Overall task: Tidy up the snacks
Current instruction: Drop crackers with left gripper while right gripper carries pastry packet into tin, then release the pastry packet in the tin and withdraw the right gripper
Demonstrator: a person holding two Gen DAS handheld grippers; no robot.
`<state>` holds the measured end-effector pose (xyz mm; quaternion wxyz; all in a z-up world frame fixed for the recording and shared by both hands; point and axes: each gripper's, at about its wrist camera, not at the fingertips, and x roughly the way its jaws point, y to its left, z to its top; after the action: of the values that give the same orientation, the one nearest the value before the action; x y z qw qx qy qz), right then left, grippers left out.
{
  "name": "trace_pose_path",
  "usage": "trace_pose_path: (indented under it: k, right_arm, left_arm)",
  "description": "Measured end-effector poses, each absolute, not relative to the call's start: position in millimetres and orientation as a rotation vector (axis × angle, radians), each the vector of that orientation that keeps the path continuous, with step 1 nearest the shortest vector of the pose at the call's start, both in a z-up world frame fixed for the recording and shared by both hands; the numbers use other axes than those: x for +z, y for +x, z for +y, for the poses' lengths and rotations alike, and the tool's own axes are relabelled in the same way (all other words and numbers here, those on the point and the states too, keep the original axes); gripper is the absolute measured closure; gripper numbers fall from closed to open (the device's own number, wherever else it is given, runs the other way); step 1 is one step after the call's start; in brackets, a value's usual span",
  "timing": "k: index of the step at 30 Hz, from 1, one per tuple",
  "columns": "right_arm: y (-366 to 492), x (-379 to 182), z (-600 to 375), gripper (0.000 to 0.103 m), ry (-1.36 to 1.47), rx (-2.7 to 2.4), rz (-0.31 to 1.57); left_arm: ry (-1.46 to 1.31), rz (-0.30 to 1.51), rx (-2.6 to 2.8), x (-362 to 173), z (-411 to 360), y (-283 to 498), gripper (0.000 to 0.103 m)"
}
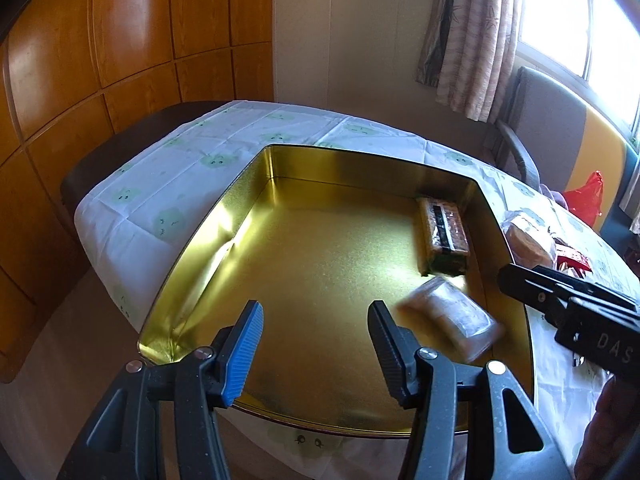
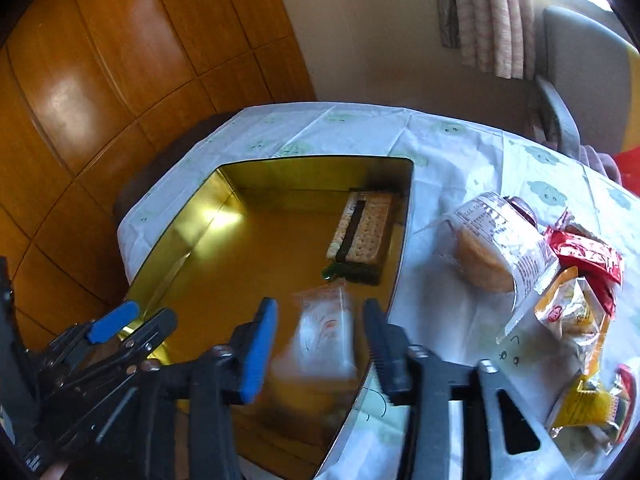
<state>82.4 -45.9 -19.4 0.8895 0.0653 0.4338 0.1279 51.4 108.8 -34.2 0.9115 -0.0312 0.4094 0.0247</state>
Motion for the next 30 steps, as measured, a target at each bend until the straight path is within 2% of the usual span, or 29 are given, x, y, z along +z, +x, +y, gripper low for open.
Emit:
trace_pose_path:
  k: [6, 12, 30]
  right_arm:
    - [66.0, -8.1, -37.0, 0.049, -0.007, 0.205, 0.807]
    - [46.8, 2.9, -36.0, 0.043, -0.091, 0.141, 0.740]
    - [24.4, 15.1, -55.9, 0.038, -0.078, 0.084, 0.689]
  left_arm:
    - [-0.066, 0.841, 0.060, -33.6, 107.5, 50.7, 0.047]
    - [-0.053, 0.840, 0.057, -32.6, 102.9, 48.2, 0.047]
    - [0.009, 0.814, 0.031, -22.4, 82.8, 38.6, 0.047]
